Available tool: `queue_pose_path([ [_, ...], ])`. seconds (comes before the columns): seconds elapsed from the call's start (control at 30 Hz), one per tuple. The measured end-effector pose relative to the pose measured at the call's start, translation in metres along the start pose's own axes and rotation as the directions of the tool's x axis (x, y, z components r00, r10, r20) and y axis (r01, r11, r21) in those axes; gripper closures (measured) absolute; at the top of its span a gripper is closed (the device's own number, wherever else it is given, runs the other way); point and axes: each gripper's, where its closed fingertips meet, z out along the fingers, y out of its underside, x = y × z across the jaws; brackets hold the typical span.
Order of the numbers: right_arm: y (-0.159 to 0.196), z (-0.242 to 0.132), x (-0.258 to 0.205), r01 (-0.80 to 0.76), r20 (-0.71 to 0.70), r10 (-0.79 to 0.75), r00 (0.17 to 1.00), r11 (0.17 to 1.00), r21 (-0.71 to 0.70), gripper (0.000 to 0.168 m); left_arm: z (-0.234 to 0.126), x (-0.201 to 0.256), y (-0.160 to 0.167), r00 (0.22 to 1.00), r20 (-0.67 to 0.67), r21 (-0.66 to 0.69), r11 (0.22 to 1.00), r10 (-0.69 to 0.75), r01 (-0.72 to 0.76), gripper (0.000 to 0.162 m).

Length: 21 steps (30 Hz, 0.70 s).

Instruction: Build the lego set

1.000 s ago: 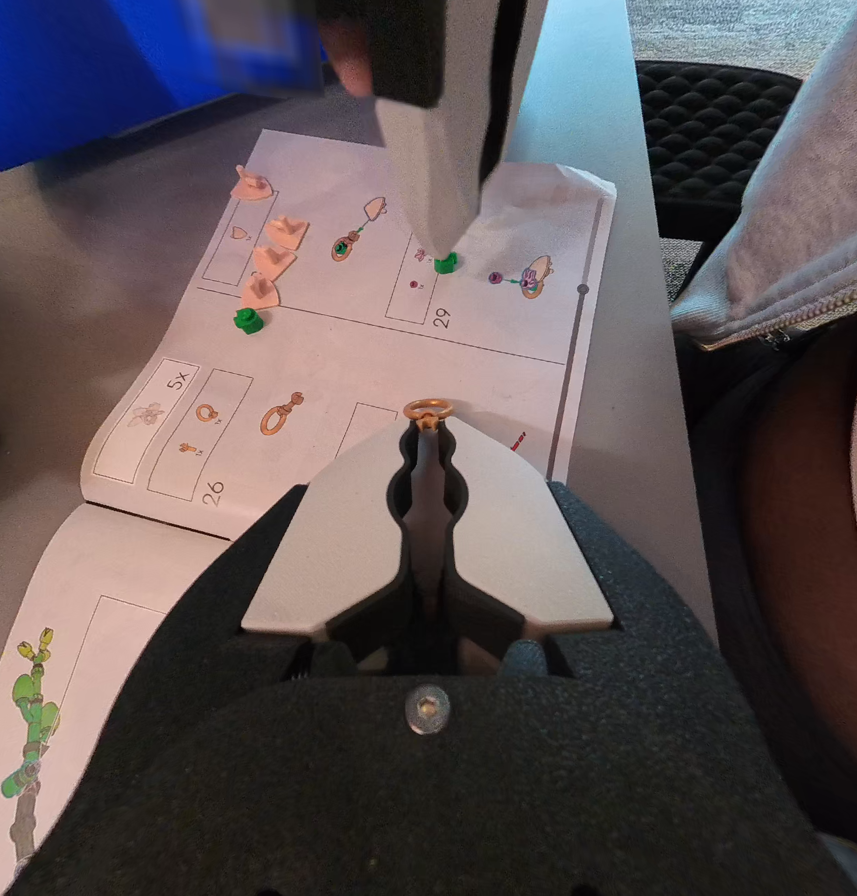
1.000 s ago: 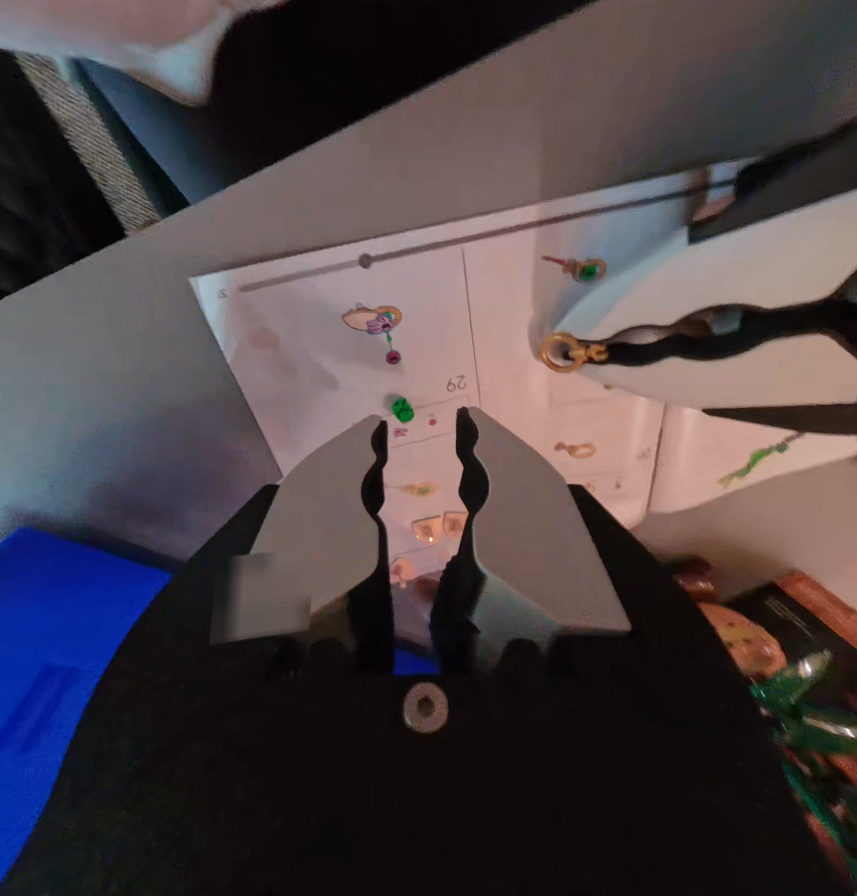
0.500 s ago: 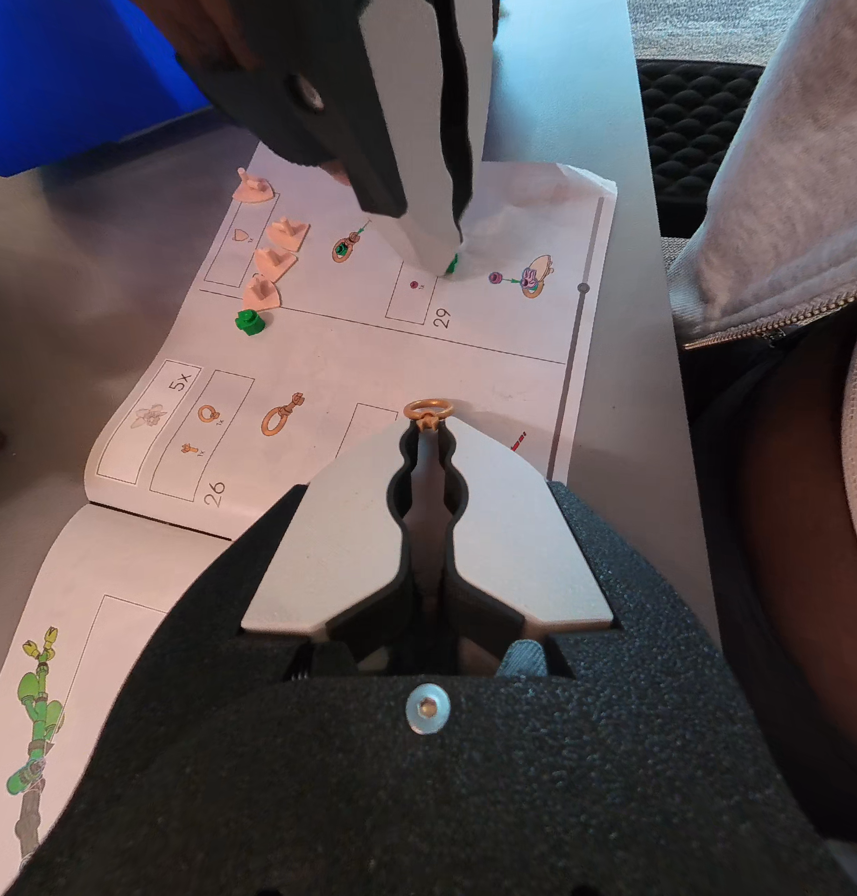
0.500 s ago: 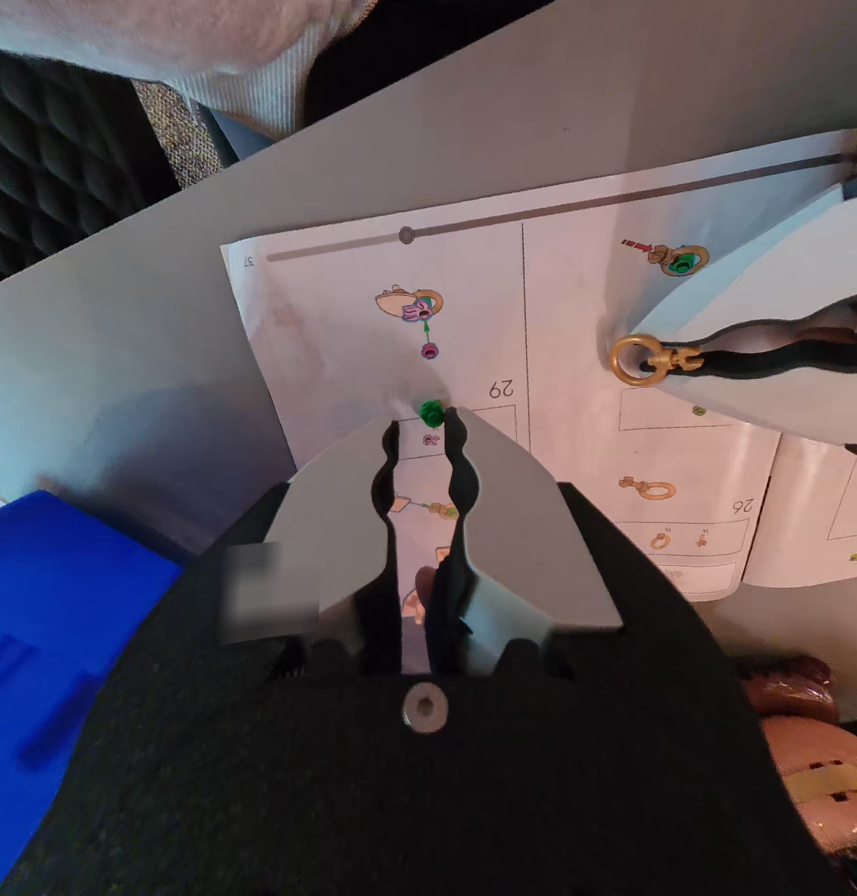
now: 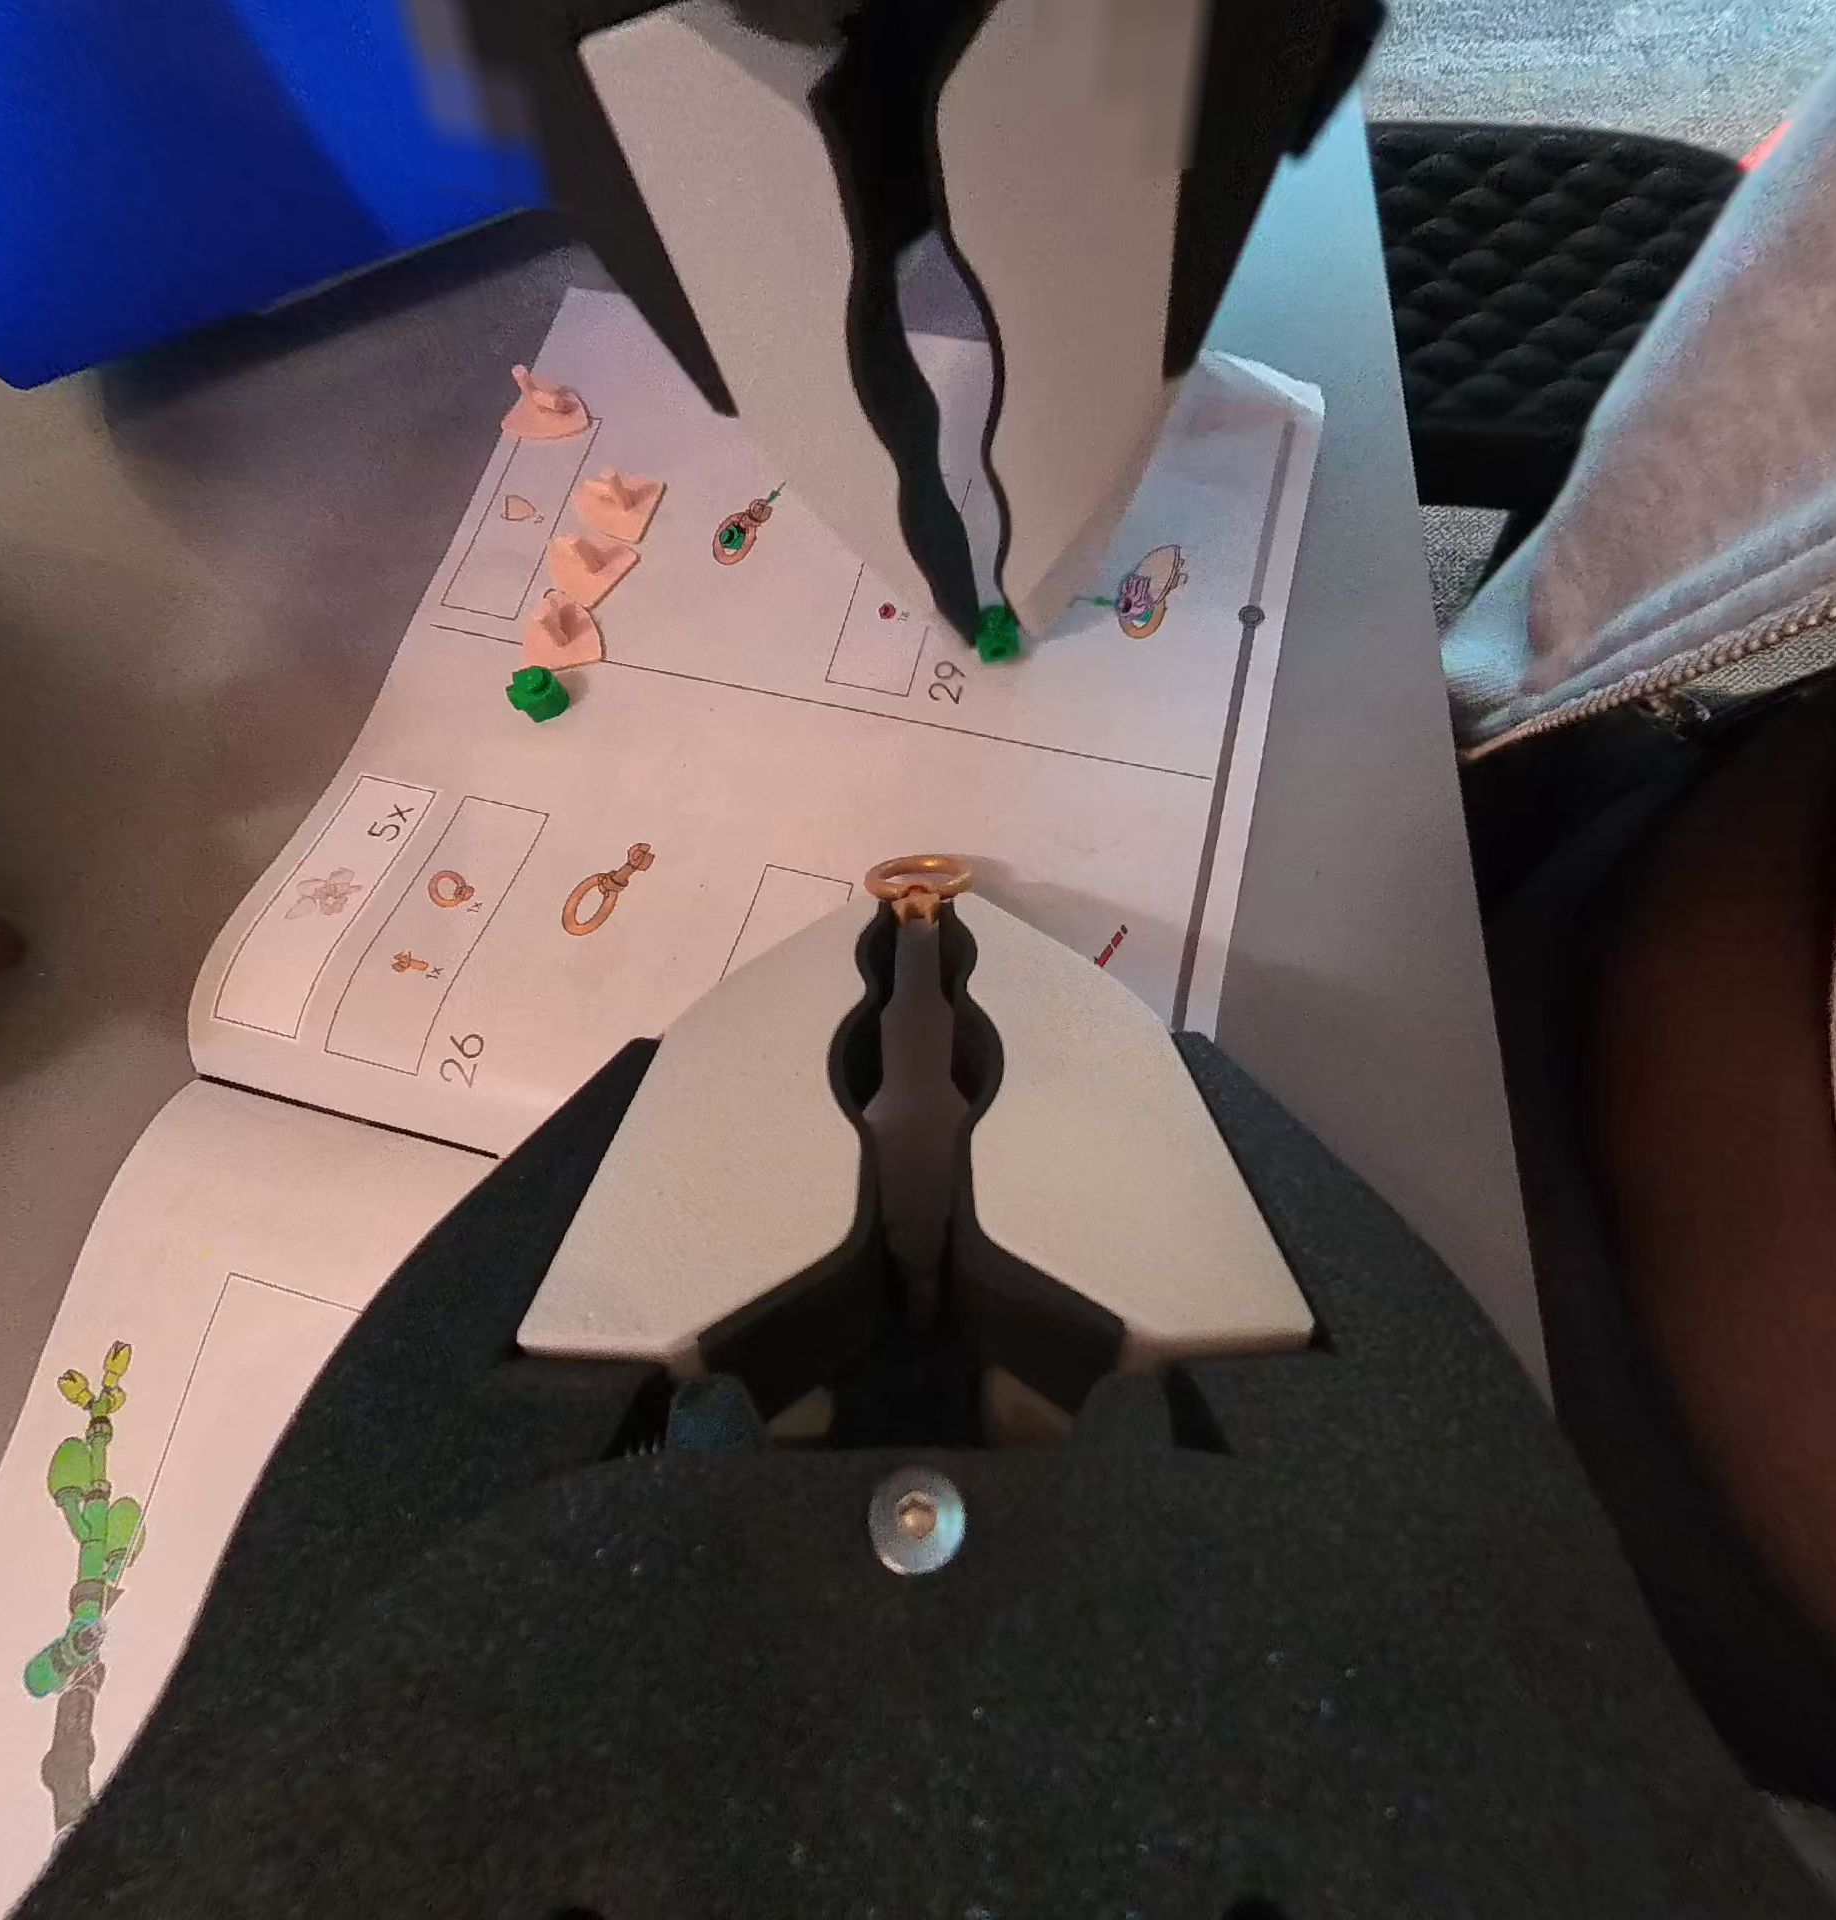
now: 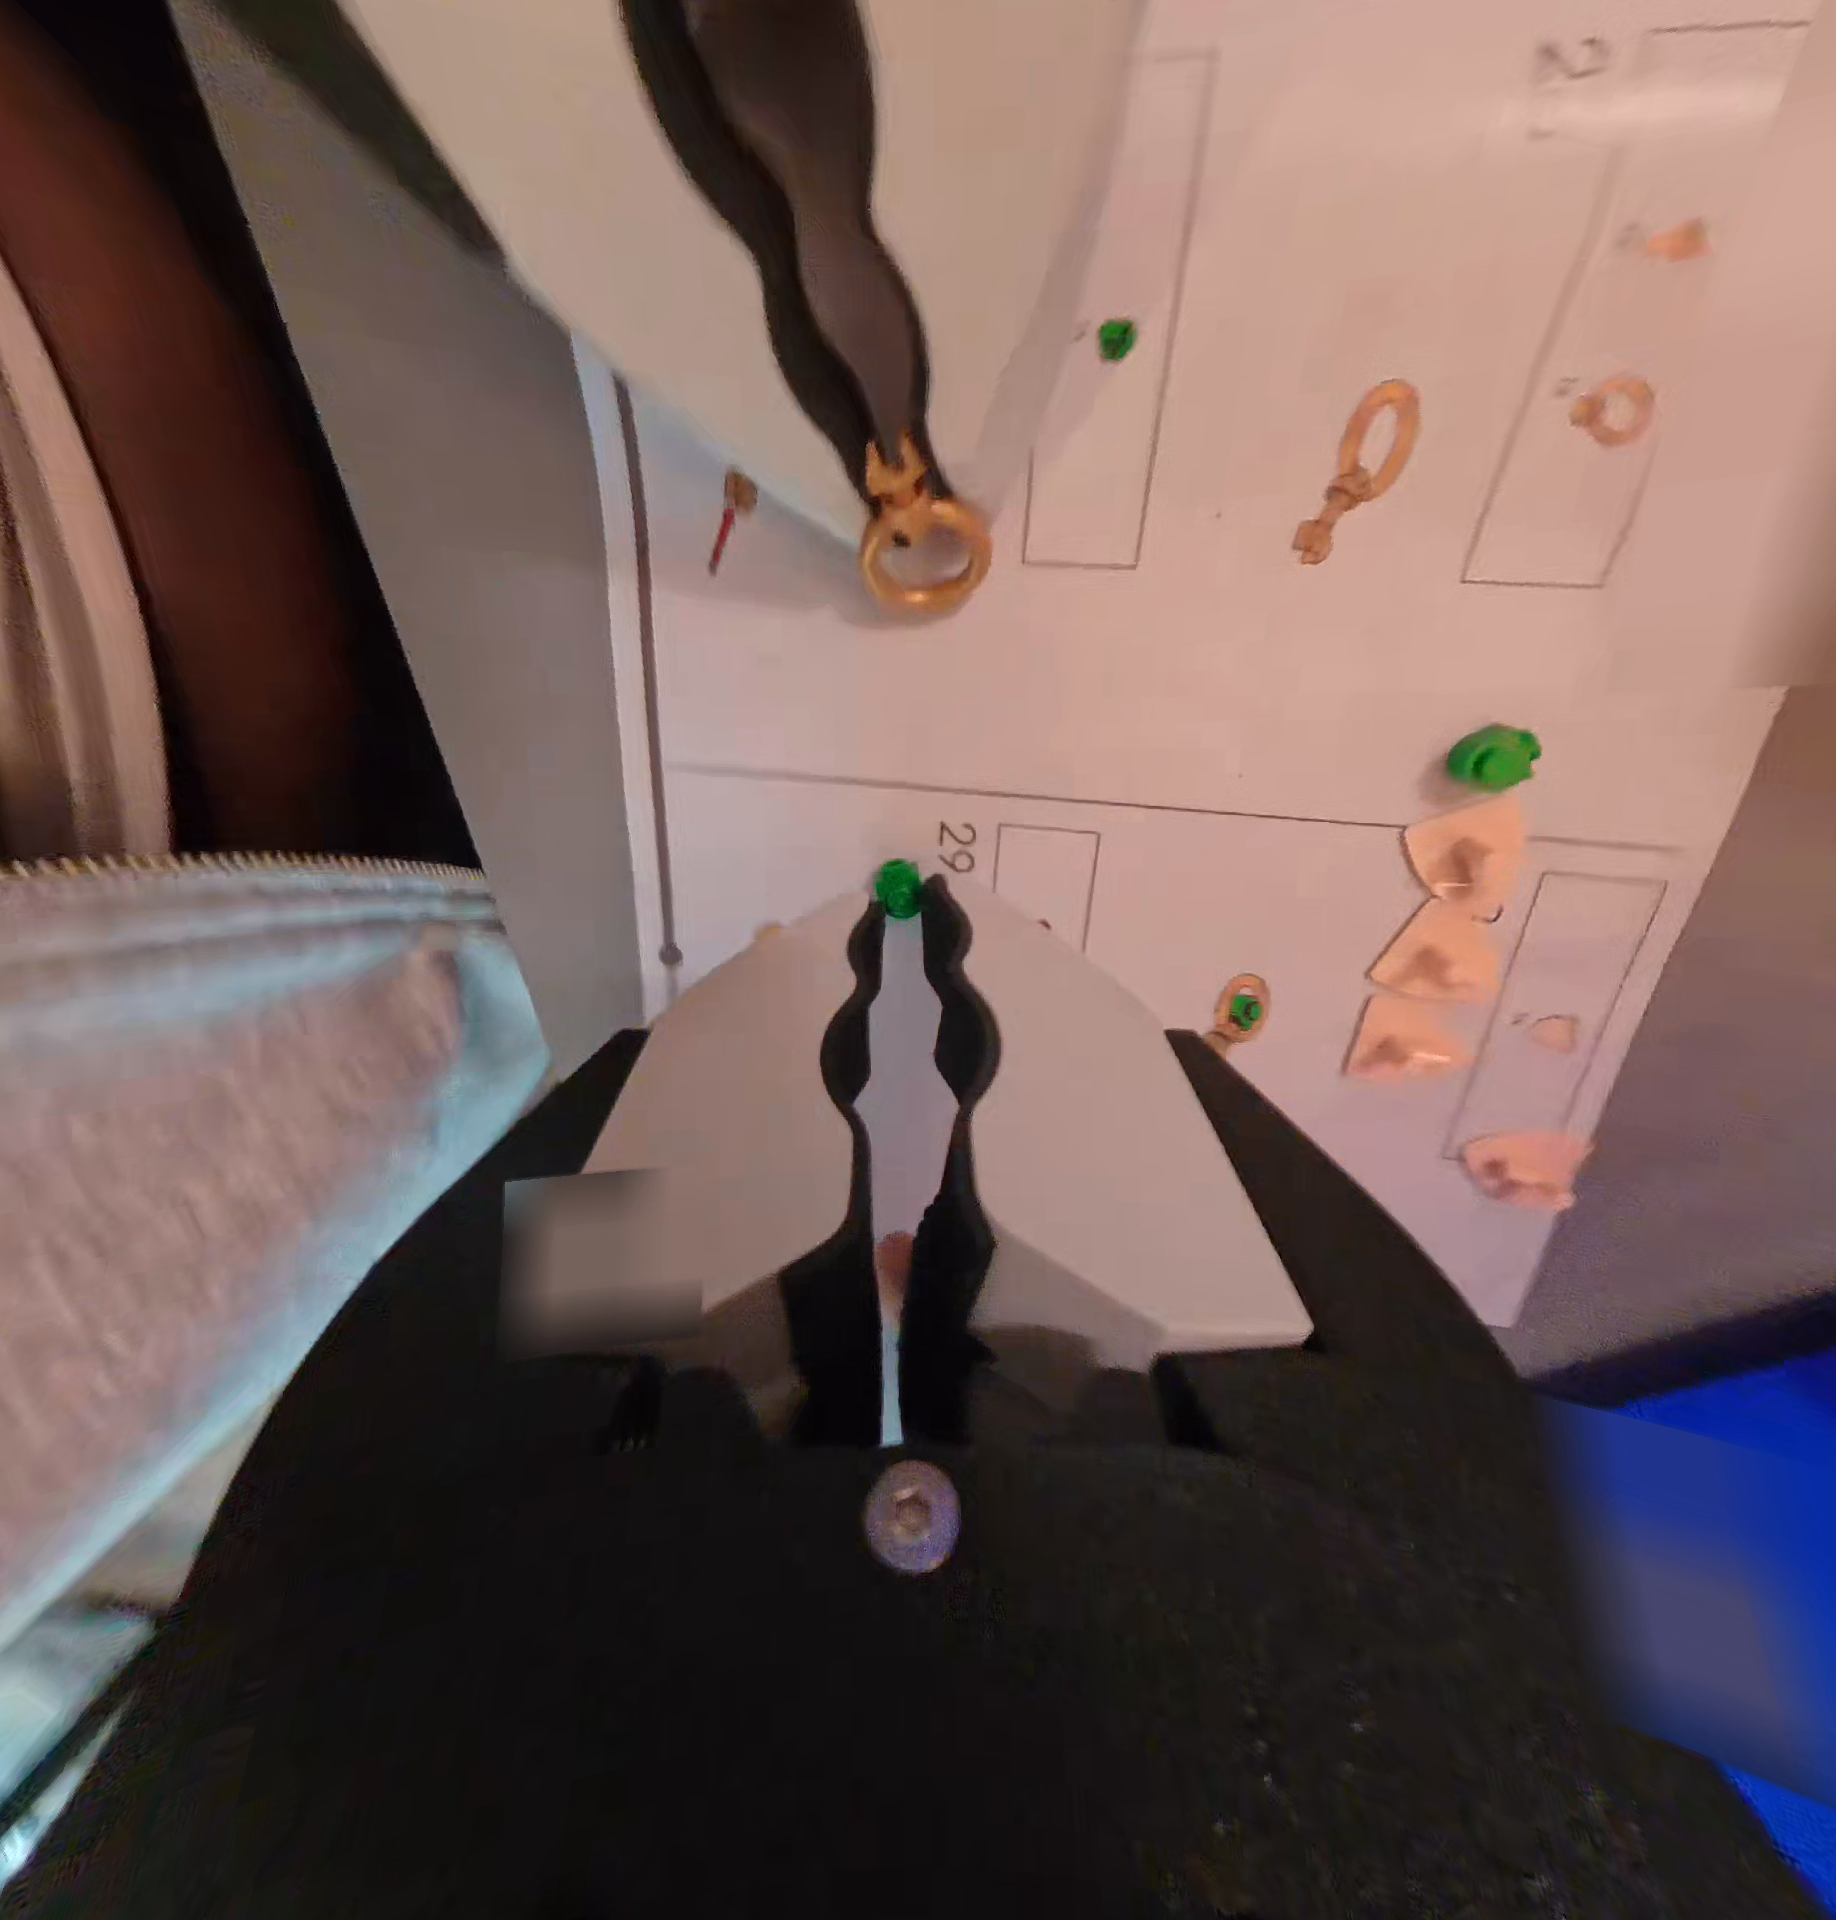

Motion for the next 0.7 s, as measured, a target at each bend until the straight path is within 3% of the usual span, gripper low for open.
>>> queue_pose_path([
  [0.17, -0.019, -0.007, 0.0, -0.128, -0.081, 0.153, 0.985, 0.958, 0.257, 0.161, 0.001, -0.001, 0.001, 1.0, -0.005, 0.001, 1.0, -0.006, 0.006, 0.154],
  [0.3, -0.031, -0.01, 0.0, -0.133, -0.095, 0.189, 0.977, 0.897, 0.422, 0.161, 0.001, -0.001, 0.001, 1.0, -0.019, 0.0, 1.0, -0.023, 0.023, 0.154],
  [0.53, -0.044, -0.002, 0.004, -0.057, -0.121, 0.138, 0.983, 0.857, 0.512, 0.161, 0.002, -0.002, 0.001, 1.0, -0.008, -0.002, 1.0, -0.018, 0.018, 0.154],
  [0.7, -0.044, 0.006, 0.004, -0.025, -0.119, 0.099, 0.988, 0.86, 0.509, 0.161, -0.003, -0.007, 0.005, 0.999, 0.031, -0.054, 0.998, -0.01, 0.012, 0.141],
])
